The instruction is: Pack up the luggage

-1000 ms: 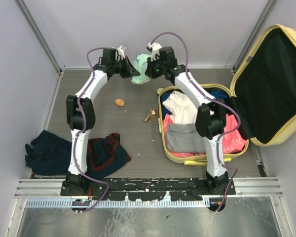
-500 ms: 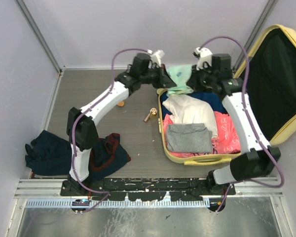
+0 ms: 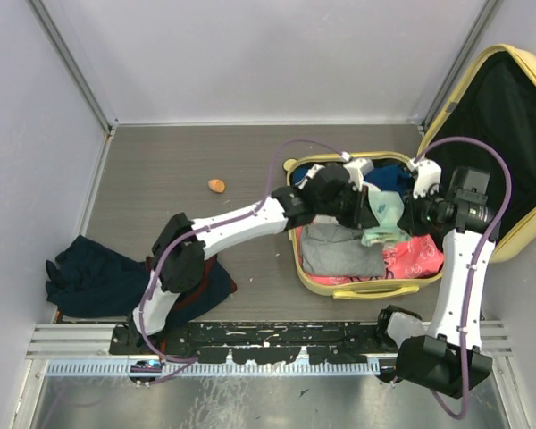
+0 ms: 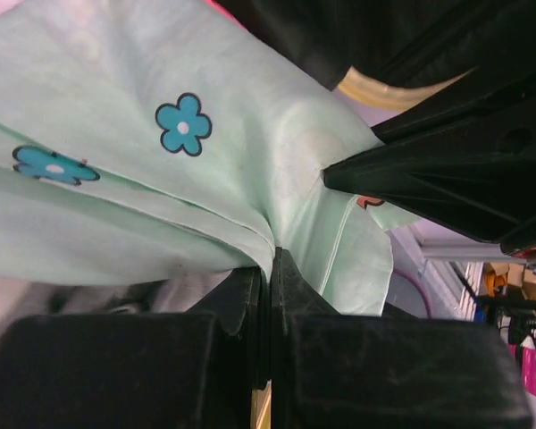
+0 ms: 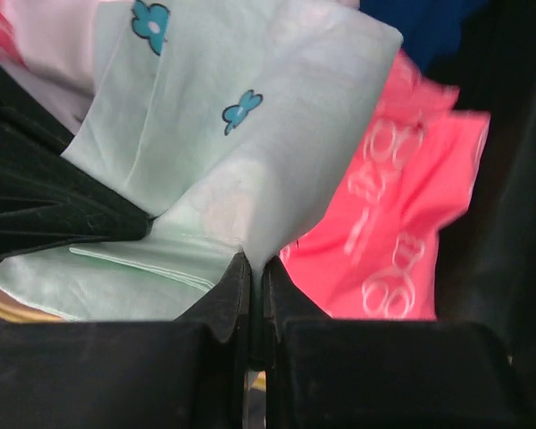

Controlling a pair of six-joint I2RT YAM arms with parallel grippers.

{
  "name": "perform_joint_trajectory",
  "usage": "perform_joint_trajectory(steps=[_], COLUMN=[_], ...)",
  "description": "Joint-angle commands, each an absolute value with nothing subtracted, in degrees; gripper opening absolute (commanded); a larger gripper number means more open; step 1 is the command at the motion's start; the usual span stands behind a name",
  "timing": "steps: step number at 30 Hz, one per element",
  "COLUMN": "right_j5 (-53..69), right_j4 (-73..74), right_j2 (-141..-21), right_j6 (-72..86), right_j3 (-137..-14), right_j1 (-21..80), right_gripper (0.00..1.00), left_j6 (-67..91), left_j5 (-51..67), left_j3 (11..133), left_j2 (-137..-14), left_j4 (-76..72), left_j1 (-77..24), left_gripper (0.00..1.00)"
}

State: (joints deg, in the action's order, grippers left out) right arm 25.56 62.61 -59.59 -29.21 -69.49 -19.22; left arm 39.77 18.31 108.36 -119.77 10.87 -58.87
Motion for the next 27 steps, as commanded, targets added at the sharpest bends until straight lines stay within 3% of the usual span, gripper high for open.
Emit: perform_joint_trajectory(steps=[1,7,15,18,22,27], right_j5=[18.35,21.7,25.38,23.78,25.78,29.59], right_j4=[63.19,56.32,53.18,53.83,58.96,67.34], right_j2=[-58.57,-62.57,-68.56,-67.26,-65.19,-67.44], right_j6=[-46.13,-54.5,-60.11,-62.56,-65.5,-67.66], right_j3=[-64.95,-59.18,-56.97,-56.52,-60.76,-70.2], right_j1=[-28.92,-37.66,-40.25,-40.77,-40.88,-40.93], right_gripper=[0.0,0.01,0.03,0.26,0.63,0.83], left_j6=[38.45,39.6,34.75,33.22,29.67,24.45], left_j5=[14.37,12.82,15.43,18.75,21.4,23.3], left_j3=[107.58,113.65,117.69,119.46,119.57,117.07], left_j2=[-121.45,-129.92,-127.62,-125.36,-120.93,-114.01], left_j4=[10.43,12.86,17.22,20.13,23.02,26.6], left_j1=[-63.43,-64.52,-63.33,-61.83,-59.84,-56.77], left_gripper=[0.0,0.03,0.56,0.66,0.79,0.96])
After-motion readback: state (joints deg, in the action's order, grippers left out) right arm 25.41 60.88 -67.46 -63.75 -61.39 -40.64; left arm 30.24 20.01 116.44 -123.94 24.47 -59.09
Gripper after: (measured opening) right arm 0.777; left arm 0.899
